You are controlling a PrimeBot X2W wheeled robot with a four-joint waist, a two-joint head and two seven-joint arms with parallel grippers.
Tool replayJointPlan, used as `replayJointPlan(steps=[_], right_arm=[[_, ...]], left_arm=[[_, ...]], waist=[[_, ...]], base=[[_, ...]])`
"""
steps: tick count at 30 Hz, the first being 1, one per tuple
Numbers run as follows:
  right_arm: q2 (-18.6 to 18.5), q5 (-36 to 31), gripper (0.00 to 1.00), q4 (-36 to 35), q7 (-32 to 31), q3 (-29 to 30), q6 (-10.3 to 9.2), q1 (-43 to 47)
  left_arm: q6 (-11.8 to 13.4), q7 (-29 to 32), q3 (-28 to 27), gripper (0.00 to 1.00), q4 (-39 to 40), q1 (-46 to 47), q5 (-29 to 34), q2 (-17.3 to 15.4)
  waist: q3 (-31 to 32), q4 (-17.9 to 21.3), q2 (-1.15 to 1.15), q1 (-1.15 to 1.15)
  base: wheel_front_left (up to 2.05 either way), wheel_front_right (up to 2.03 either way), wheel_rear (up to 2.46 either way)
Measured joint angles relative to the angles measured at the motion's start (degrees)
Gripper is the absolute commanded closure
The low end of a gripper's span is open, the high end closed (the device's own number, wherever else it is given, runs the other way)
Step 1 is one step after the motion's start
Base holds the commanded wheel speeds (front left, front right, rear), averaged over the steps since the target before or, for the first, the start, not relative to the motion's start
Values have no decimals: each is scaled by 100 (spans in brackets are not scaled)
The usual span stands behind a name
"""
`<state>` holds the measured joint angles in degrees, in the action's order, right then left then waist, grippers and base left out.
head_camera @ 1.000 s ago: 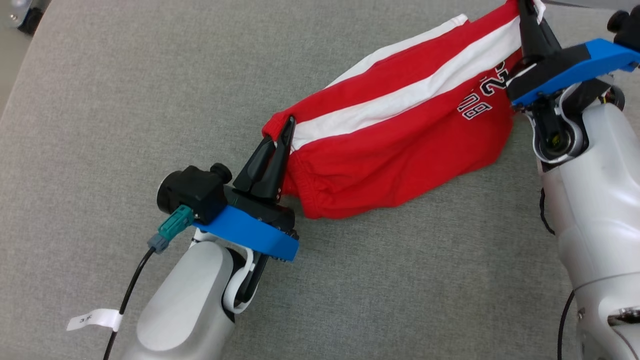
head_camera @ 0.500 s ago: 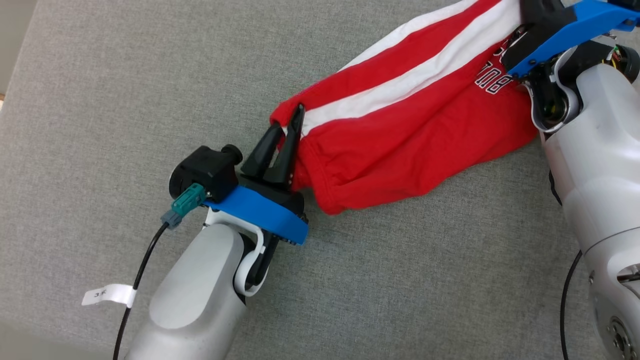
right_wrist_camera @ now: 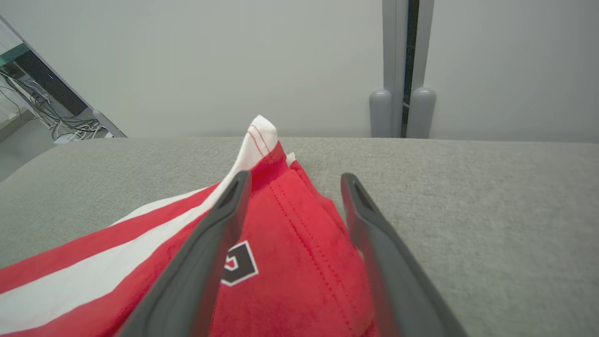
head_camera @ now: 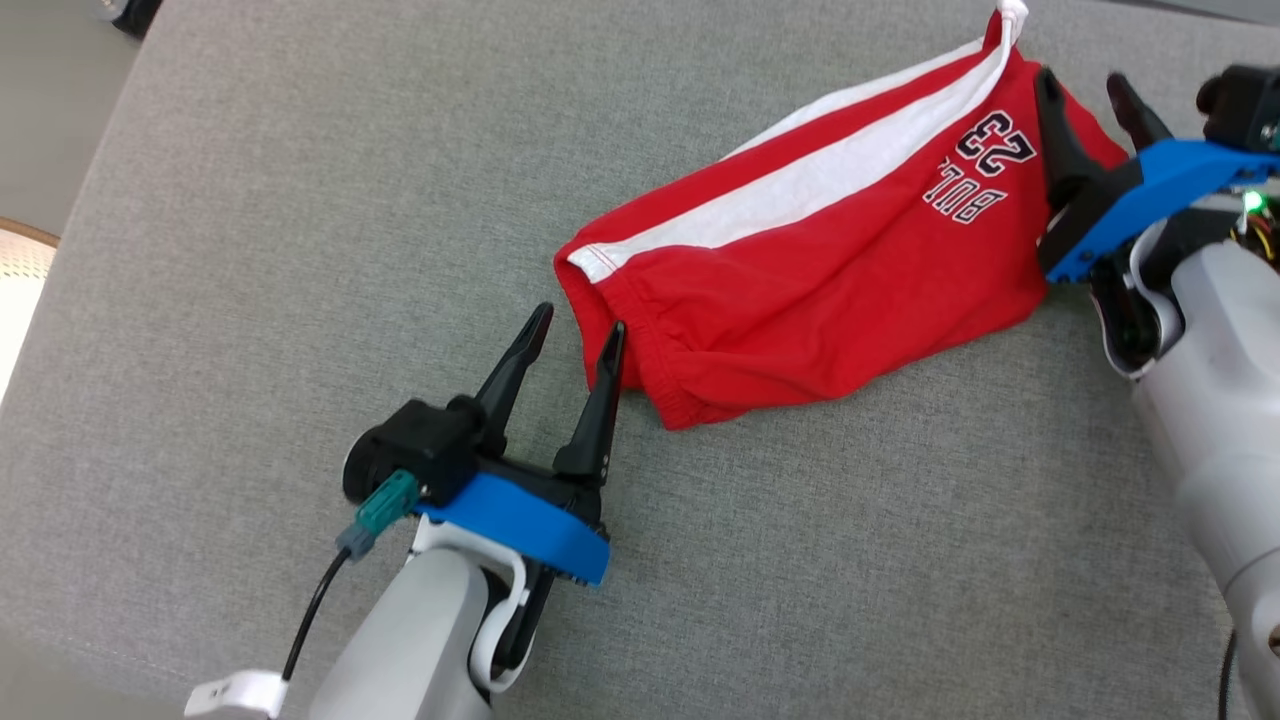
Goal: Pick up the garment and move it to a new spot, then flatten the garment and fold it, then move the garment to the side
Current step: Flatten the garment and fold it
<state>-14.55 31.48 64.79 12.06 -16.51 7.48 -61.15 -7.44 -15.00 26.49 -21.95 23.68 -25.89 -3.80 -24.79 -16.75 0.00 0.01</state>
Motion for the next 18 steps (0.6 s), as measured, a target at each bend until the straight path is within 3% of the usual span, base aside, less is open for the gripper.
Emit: replayJointPlan(steps=[7, 18], right_arm=[[-277, 148, 0, 37, -22, -394, 1, 340], [-564, 135, 0, 486, -291, -788, 1, 404]], left_arm=[[0, 1, -591, 0, 641, -531, 459, 13], [110, 0, -2081, 0, 1601, -857, 1181, 71]], waist=[[205, -73, 0, 0], [274, -190, 0, 0]], base=[[0, 0, 0], [0, 0, 0]])
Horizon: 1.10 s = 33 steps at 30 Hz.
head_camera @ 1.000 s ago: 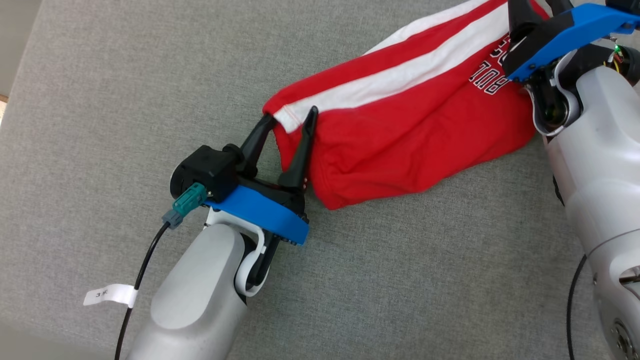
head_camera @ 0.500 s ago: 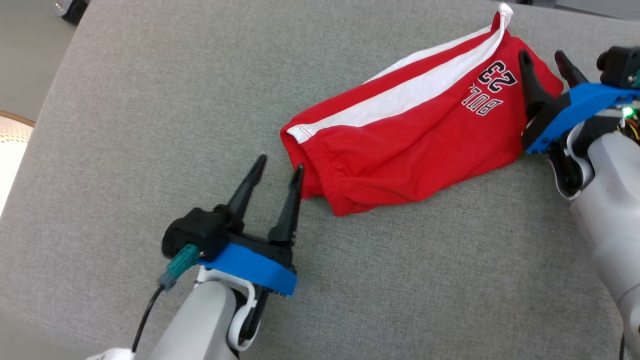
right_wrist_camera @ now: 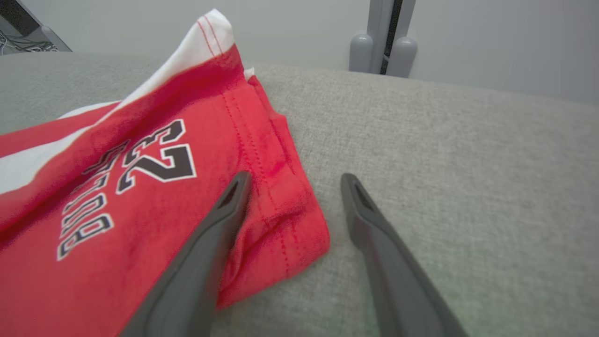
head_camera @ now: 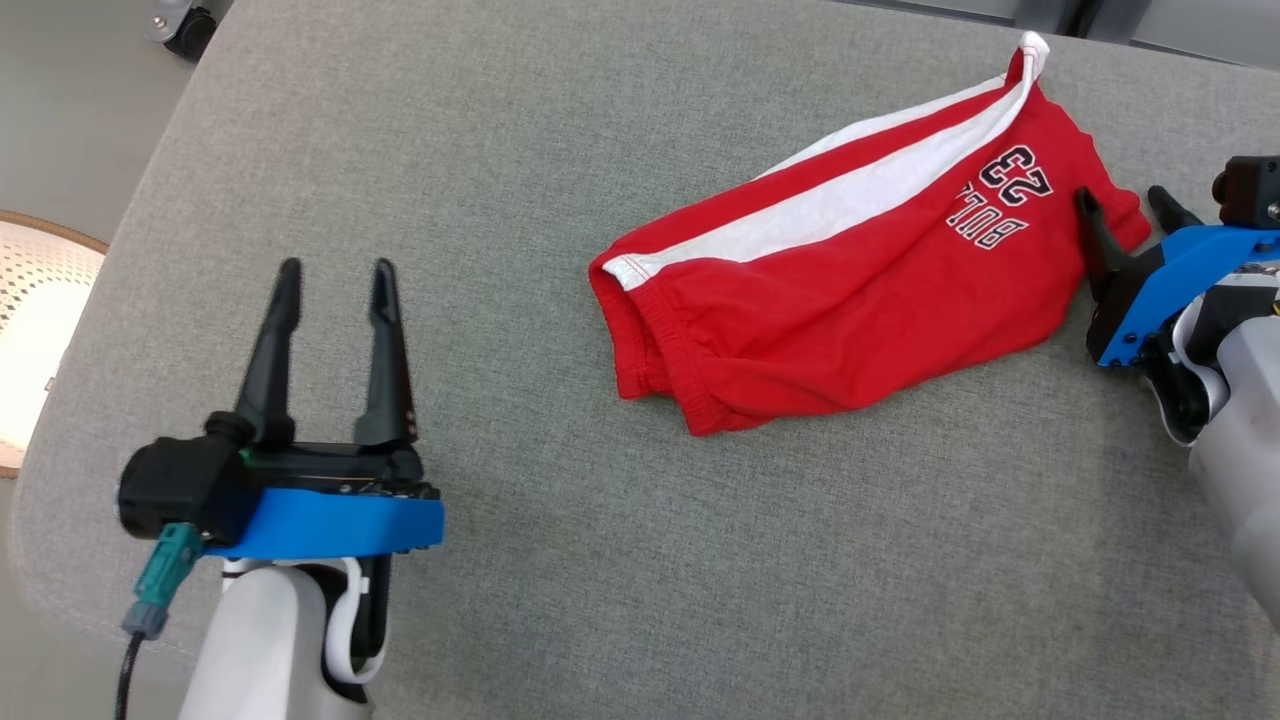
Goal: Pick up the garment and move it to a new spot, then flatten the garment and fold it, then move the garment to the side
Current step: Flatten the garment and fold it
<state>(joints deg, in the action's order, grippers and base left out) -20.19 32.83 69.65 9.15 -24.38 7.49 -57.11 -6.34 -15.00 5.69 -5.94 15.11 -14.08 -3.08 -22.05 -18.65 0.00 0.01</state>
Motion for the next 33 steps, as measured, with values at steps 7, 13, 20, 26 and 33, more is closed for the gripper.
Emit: replayJointPlan(steps=[7, 13, 20, 26, 33], right_arm=[[-25, 64, 0, 114, -287, -125, 0, -23], [21, 310, 100, -73, -489, -254, -1, -7], [108, 648, 100, -486, -222, -417, 0, 315], [178, 1117, 100, -985, 114, -547, 0, 862], [186, 1683, 100, -1615, 413, -564, 0, 1791]], left_arm=[[154, 0, -293, 0, 210, -112, 45, 10], [221, 0, -407, 0, 191, -148, 51, 13], [285, 0, -441, 0, 120, -254, 165, 15], [244, 0, -573, 0, -8, -447, 331, 16], [185, 0, -753, 0, -70, -721, 498, 18]], waist=[[-35, -36, 0, 0], [-22, 25, 0, -1], [164, 213, 0, -1], [447, 493, 0, -1], [830, 900, 0, -1]], base=[[0, 0, 0], [0, 0, 0], [0, 0, 0], [0, 0, 0], [0, 0, 0]])
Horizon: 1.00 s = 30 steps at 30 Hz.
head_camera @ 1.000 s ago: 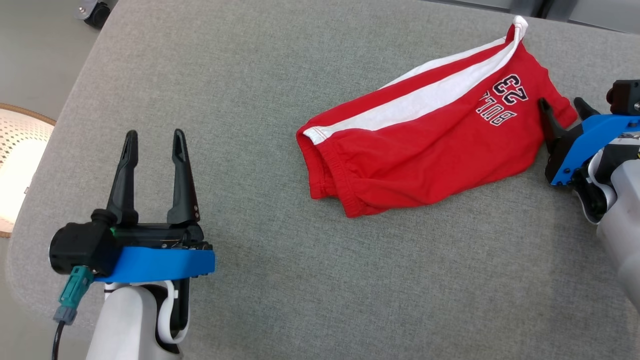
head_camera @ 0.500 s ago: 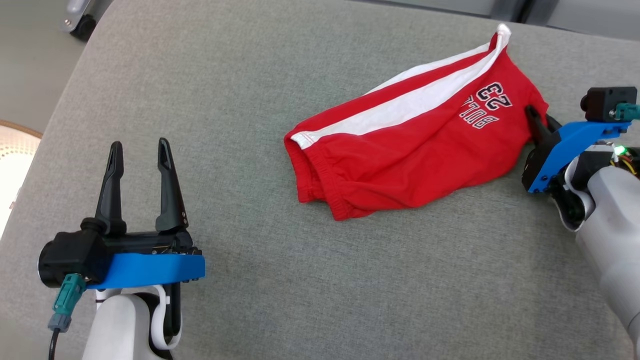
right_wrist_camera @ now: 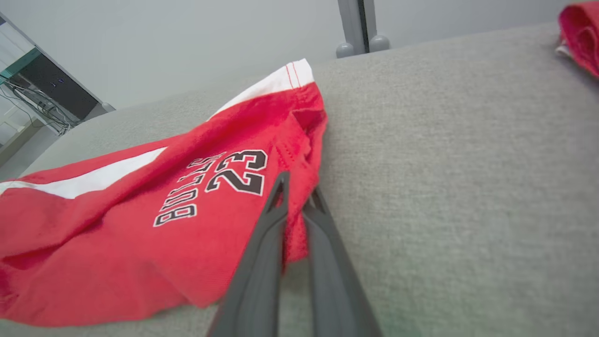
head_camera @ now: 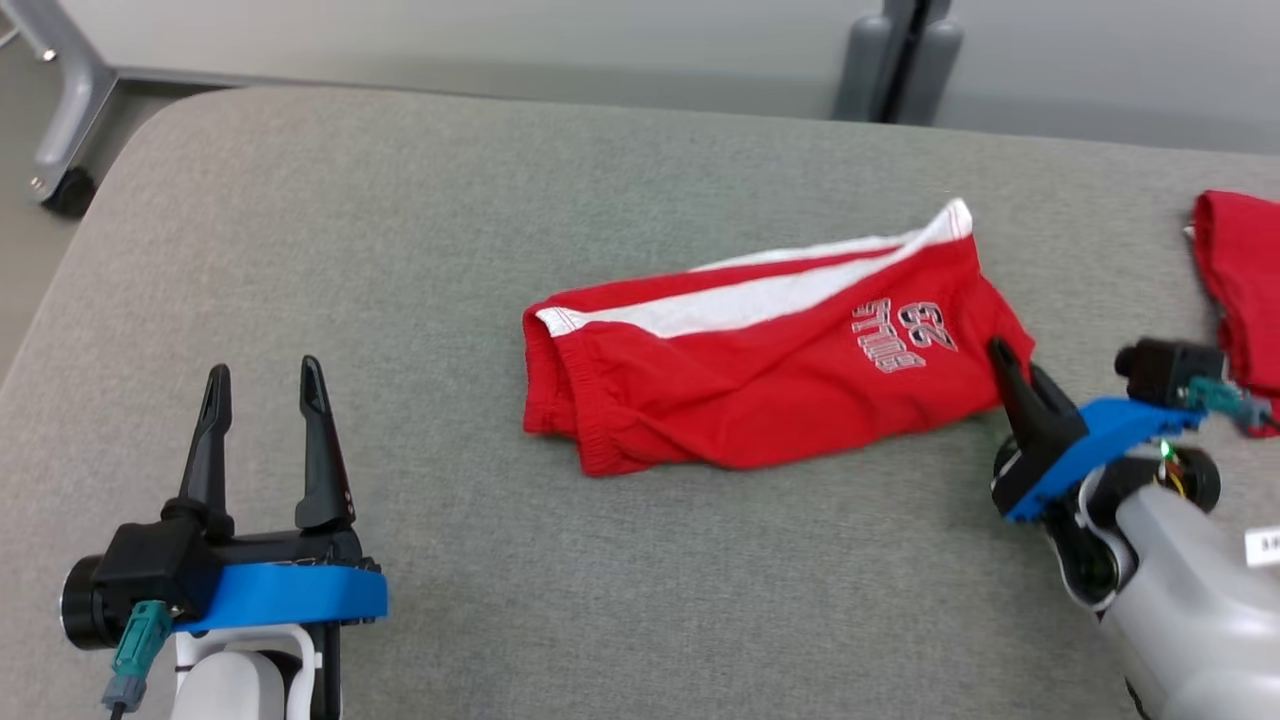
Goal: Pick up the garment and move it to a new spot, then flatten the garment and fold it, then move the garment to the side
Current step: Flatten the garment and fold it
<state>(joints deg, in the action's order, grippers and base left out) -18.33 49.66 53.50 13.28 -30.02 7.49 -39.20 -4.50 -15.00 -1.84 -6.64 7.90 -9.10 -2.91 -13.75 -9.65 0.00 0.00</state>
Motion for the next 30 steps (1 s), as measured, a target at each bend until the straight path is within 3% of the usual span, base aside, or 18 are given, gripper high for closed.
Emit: replayJointPlan(steps=[7, 16, 30], right_arm=[[-215, 399, 100, -309, 127, 390, 0, 851], [-357, 501, 100, -476, 171, 1128, 0, 1561], [19, -78, 100, -1009, 176, 1718, 0, 1791]], left_arm=[[-42, 0, -34, 0, -4, -159, 48, 0], [-58, 0, 11, 0, 0, -259, 47, -1], [-118, 0, 20, 0, -98, -311, 112, -1]], waist=[[309, 285, 0, 0], [420, 309, 0, 0], [583, 355, 0, 0]], base=[[0, 0, 0], [0, 0, 0], [0, 0, 0]])
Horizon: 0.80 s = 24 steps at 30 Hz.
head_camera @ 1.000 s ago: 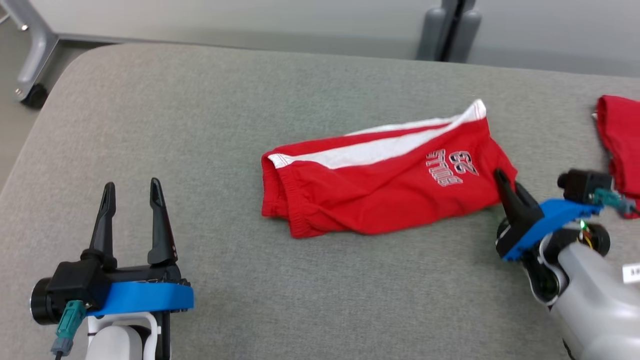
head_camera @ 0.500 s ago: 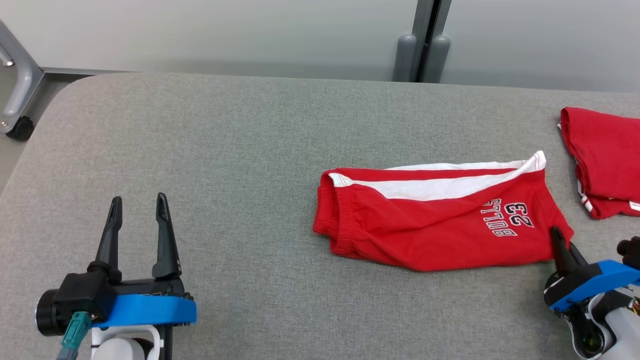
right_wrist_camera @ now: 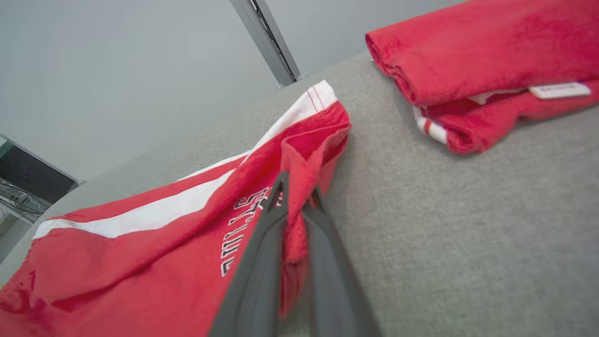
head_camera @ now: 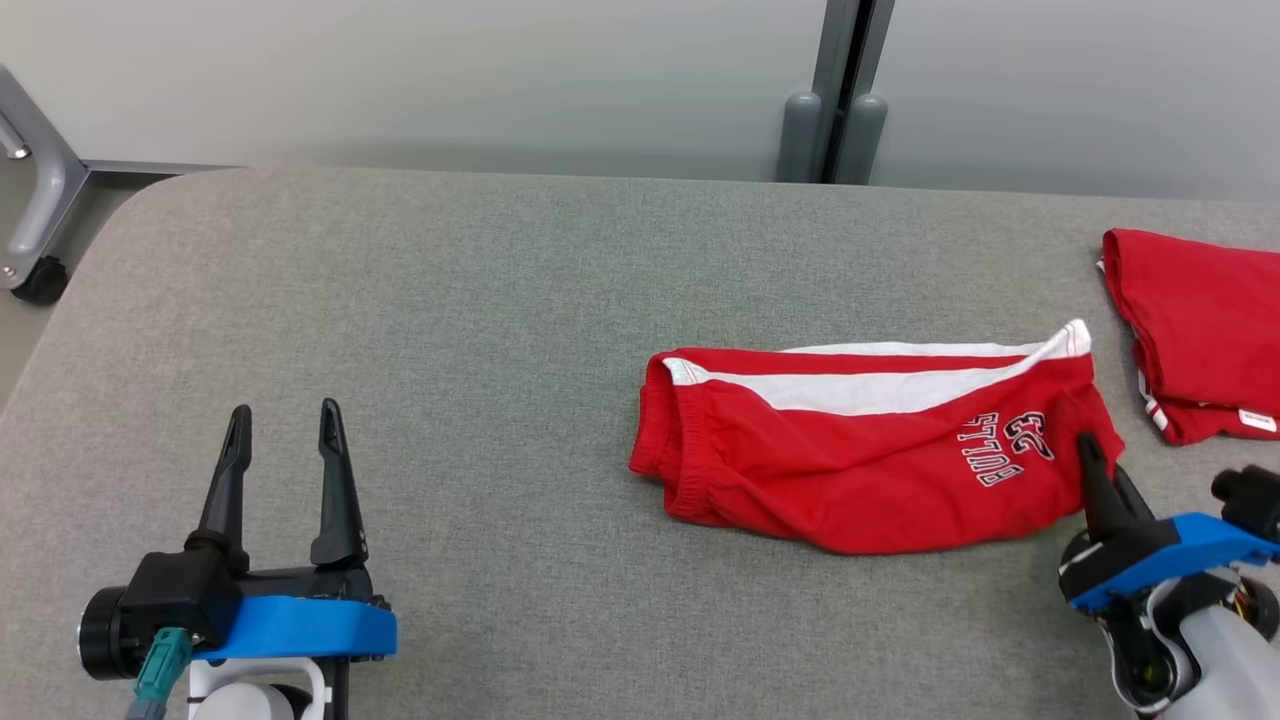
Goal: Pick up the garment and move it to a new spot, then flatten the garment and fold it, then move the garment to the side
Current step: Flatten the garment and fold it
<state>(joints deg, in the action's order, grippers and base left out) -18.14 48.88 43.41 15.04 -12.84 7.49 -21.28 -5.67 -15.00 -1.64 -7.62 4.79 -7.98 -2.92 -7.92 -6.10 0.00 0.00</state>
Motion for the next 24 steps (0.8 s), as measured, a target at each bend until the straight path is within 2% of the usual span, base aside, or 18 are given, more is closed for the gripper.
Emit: replayJointPlan(steps=[8, 17, 24], right_arm=[[397, -375, 100, -536, -5, -176, -1, -543], [1018, -610, 100, -794, -210, -873, -1, -1026], [1189, -656, 100, -806, -297, -1506, 0, -899]], left_arm=[[-30, 0, 112, 0, -48, 7, -1, 1], [-38, 0, 196, 0, -96, 2, -49, 0], [13, 0, 229, 0, -94, -54, -120, 0]], waist=[[25, -101, 0, 0], [57, -417, 0, 0], [77, -588, 0, 0]], base=[[0, 0, 0], [0, 0, 0], [0, 0, 0]])
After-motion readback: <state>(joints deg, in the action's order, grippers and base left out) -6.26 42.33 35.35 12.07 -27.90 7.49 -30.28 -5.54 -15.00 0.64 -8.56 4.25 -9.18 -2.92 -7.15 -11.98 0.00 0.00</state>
